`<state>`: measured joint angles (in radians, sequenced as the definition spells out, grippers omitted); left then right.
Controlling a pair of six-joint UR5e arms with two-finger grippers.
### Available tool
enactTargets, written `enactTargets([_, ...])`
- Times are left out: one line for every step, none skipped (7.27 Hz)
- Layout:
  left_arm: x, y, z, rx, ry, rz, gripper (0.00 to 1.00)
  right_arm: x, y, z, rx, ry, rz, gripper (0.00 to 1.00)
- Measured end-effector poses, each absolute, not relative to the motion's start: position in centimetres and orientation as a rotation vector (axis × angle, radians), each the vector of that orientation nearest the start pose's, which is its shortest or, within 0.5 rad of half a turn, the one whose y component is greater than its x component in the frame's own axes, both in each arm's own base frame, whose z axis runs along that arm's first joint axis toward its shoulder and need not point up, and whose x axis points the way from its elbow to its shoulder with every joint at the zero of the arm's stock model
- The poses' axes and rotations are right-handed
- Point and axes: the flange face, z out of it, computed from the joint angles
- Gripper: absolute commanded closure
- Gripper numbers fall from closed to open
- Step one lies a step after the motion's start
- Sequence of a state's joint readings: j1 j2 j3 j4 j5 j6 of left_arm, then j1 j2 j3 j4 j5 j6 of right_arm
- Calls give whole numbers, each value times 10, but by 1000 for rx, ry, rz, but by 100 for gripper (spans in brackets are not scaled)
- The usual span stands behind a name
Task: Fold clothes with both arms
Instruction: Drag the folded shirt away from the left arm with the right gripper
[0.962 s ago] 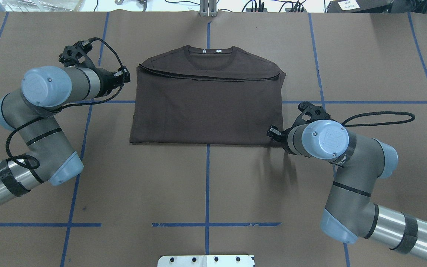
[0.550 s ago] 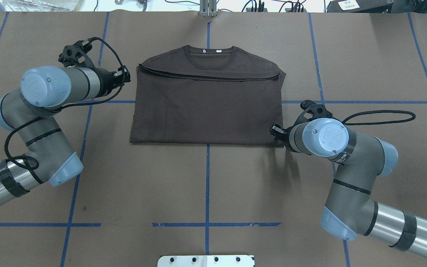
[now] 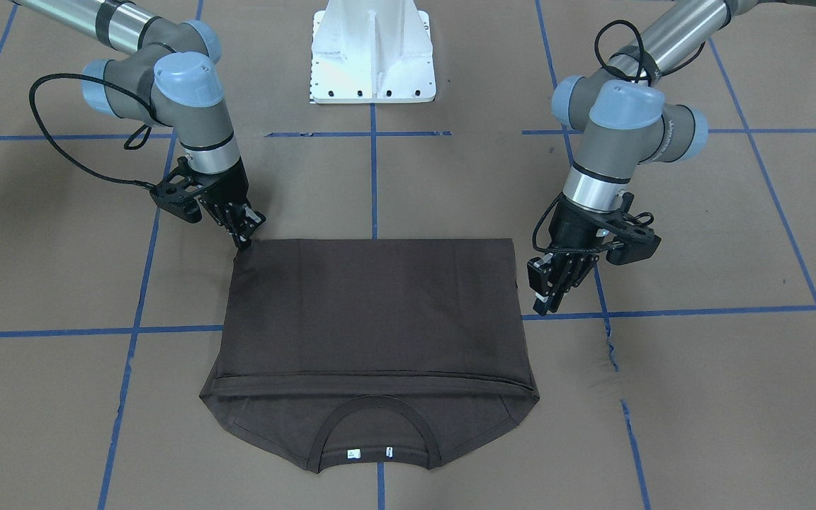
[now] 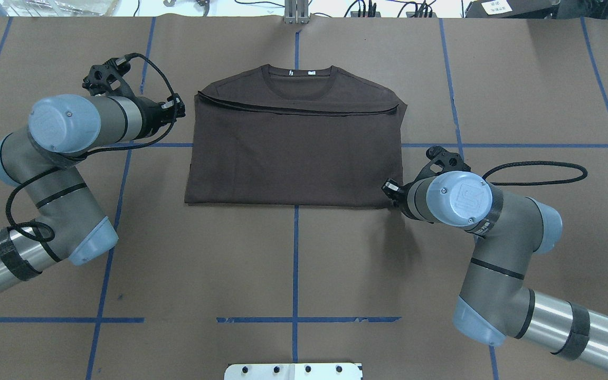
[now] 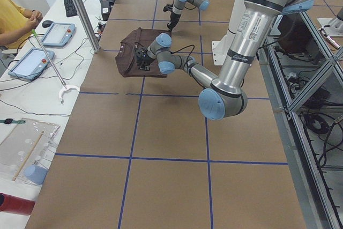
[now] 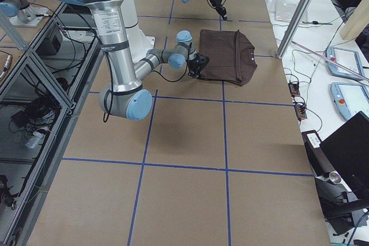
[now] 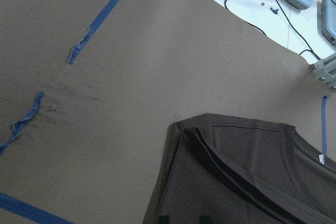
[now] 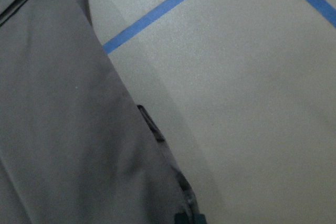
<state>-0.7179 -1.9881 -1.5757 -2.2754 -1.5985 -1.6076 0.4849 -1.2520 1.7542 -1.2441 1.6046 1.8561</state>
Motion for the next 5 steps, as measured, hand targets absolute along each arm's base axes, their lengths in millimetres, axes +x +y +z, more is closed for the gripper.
enactTargets([413, -534, 342, 360, 1094, -656, 68, -486, -402, 370, 51, -850, 713, 100])
enactTargets([413, -533, 341, 360, 1098, -656, 68, -482, -398, 364, 49, -864, 711, 100])
enactTargets([412, -532, 337, 355, 1107, -664, 68, -474, -381, 355, 34, -890, 701, 100])
enactTargets([410, -530, 332, 351, 1120, -674, 68, -461, -347, 349, 1, -916, 673, 100])
enactTargets([410, -528, 326, 345, 1133, -679, 68, -443, -305, 344, -47, -936, 620, 100])
